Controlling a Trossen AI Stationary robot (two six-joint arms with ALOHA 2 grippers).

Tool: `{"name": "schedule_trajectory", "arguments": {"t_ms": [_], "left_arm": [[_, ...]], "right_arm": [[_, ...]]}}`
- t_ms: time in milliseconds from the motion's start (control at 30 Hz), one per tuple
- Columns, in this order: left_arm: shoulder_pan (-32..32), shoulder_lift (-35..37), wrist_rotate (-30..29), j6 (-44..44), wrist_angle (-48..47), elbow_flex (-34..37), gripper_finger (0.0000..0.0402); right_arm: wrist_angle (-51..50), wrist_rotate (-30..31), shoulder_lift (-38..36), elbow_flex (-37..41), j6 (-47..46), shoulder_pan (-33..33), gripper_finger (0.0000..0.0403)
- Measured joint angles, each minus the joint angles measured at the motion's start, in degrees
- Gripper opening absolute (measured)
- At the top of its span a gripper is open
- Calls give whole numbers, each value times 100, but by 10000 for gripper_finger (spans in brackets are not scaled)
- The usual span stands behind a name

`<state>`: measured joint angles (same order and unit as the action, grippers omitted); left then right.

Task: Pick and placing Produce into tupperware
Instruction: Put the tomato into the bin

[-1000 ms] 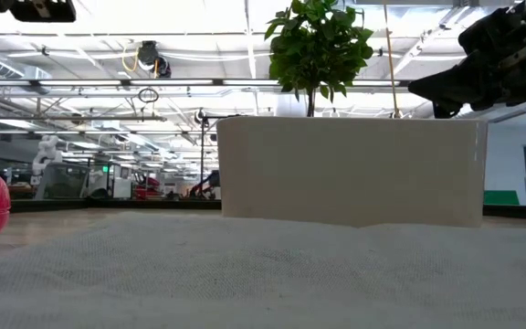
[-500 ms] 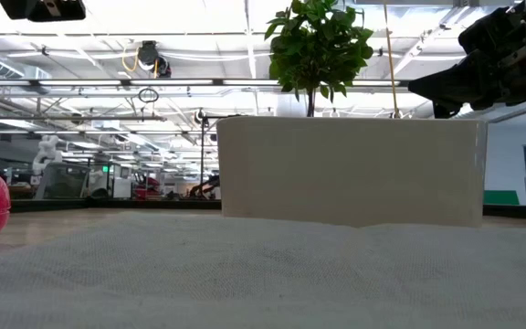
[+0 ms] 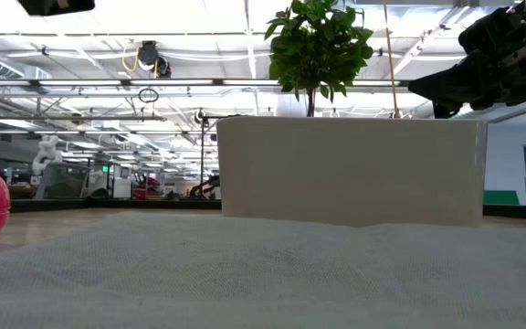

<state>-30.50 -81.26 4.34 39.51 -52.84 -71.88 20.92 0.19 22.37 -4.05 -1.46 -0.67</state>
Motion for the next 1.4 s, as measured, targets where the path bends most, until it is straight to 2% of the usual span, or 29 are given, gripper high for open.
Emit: {"name": "schedule_trajectory", "arguments": {"t_ms": [233,433,1133,1400], "left_arm": [[-13,-408,-22,-47,-20,2,349],[-13,-774,13,-157,-17,2,381],[-76,-2162,10,-149,272,4,386],[-280,-2435,59,80,369,4,386]], "right_arm": [[1,0,2,0,21,0,0],[0,2,2,0,21,0,0],[21,0,4,0,0,0,0],[23,2,2,0,-40,0,0]]}}
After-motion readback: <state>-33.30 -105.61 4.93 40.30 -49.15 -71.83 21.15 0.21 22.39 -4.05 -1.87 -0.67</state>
